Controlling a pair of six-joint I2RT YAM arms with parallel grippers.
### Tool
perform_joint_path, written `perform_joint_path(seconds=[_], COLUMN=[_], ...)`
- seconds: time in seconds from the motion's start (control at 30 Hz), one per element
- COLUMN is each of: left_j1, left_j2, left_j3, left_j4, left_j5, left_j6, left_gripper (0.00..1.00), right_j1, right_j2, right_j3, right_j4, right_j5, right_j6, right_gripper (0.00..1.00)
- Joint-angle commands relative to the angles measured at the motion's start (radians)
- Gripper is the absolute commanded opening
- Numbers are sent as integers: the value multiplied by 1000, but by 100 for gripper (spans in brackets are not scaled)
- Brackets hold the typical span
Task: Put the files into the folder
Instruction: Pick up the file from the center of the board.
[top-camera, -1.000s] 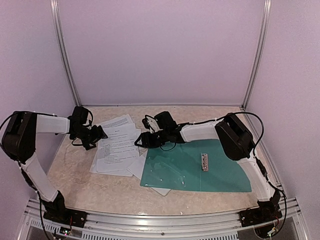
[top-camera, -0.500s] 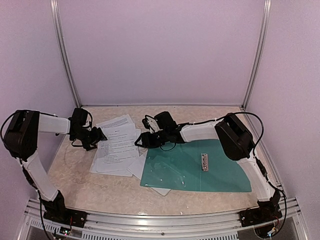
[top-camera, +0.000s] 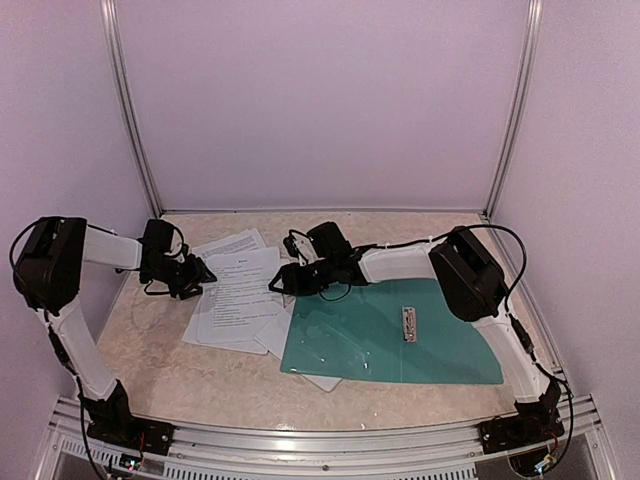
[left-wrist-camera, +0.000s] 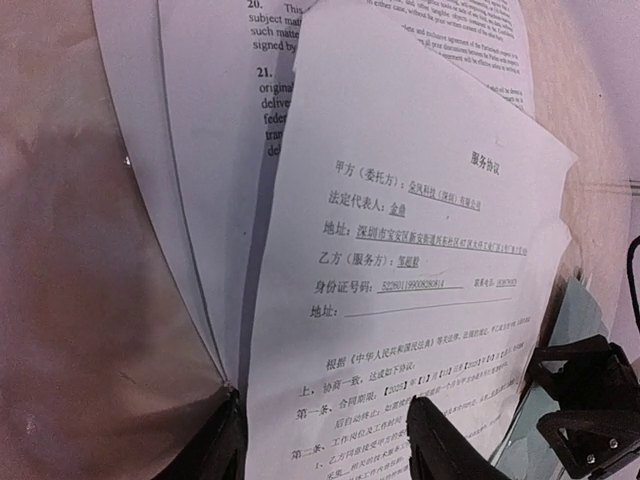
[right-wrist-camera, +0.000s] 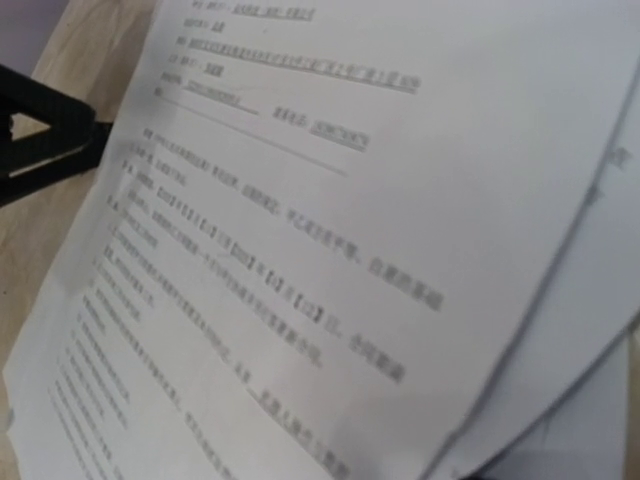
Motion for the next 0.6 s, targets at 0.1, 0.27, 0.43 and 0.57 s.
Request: perform_joint_path(seconds=[0.1, 0.27, 0.43, 0.57], left_j1=[1, 1, 1, -1], left_j2=[-31, -83, -152, -206], left_j3=[-71, -99, -129, -149], left_j4=[15, 23, 2, -2], left_j5=[48, 42, -46, -92], left_j6=[14, 9, 18, 26], left_gripper=[48, 42, 37, 34], right_j1=[10, 14, 15, 16], right_j2=[41, 36, -22, -56], right_j3=[9, -1, -88, -117], right_j4=[-57, -32, 43, 40], right_j5=[21, 21, 69, 110], right_j6=[9, 42, 101, 109], right_gripper=[56, 53, 51, 50])
